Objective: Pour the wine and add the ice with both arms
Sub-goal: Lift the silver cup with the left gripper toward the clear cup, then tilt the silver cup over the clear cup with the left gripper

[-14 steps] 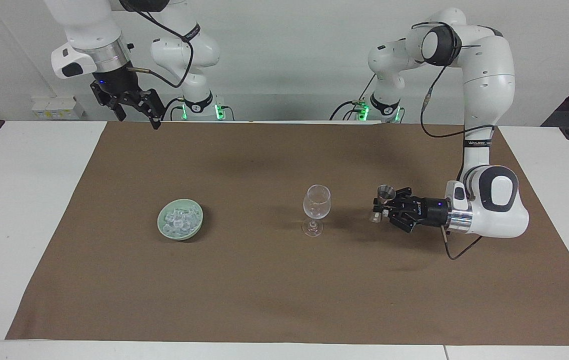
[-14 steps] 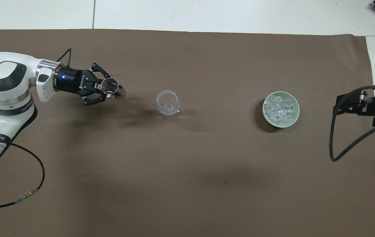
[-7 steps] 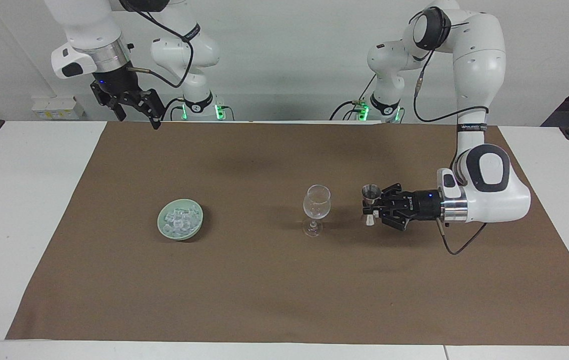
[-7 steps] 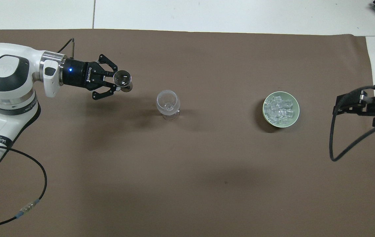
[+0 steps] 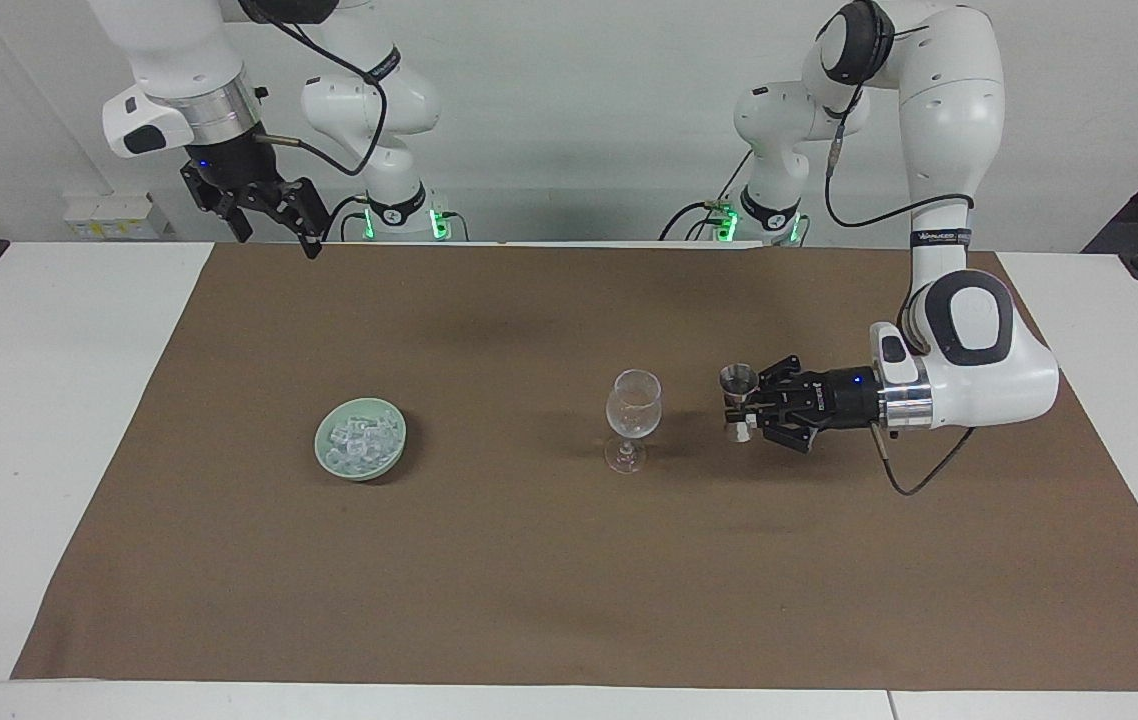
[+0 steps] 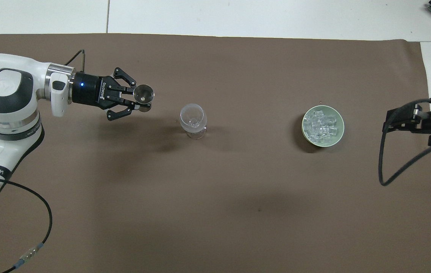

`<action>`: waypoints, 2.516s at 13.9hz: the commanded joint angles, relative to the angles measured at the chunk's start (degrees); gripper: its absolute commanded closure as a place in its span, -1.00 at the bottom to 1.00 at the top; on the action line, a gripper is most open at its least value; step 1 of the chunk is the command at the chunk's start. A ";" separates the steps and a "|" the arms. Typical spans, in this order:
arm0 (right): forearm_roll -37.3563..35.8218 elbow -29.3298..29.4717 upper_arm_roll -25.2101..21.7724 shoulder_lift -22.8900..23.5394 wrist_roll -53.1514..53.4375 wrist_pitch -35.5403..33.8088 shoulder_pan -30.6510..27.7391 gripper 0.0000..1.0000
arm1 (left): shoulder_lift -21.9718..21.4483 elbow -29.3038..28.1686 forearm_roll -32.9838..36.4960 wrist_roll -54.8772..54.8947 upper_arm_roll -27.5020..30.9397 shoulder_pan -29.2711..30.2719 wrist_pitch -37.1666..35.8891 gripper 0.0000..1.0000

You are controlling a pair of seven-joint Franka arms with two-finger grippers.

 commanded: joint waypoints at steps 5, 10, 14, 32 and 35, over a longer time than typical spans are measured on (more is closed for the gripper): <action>1.47 -0.76 0.17 -0.48 -1.67 0.96 -0.78 -1.00 | -3.00 -3.78 0.49 -1.37 1.46 -3.25 2.01 1.00; 1.47 -0.76 0.17 -0.48 -1.67 0.96 -0.78 -1.00 | -6.60 -7.39 0.49 -2.87 1.46 -4.65 6.66 1.00; 1.47 -0.76 0.17 -0.48 -1.67 0.96 -0.78 -1.00 | -8.72 -8.79 1.36 -4.89 1.46 -6.94 10.17 1.00; 1.47 -0.76 0.17 -0.48 -1.67 0.96 -0.78 -1.00 | -11.18 -8.01 13.32 -15.26 1.90 -9.67 13.70 1.00; 1.47 -0.76 0.17 -0.48 -1.67 0.96 -0.78 -1.00 | -11.00 -7.65 13.32 -15.87 1.81 -9.93 13.61 1.00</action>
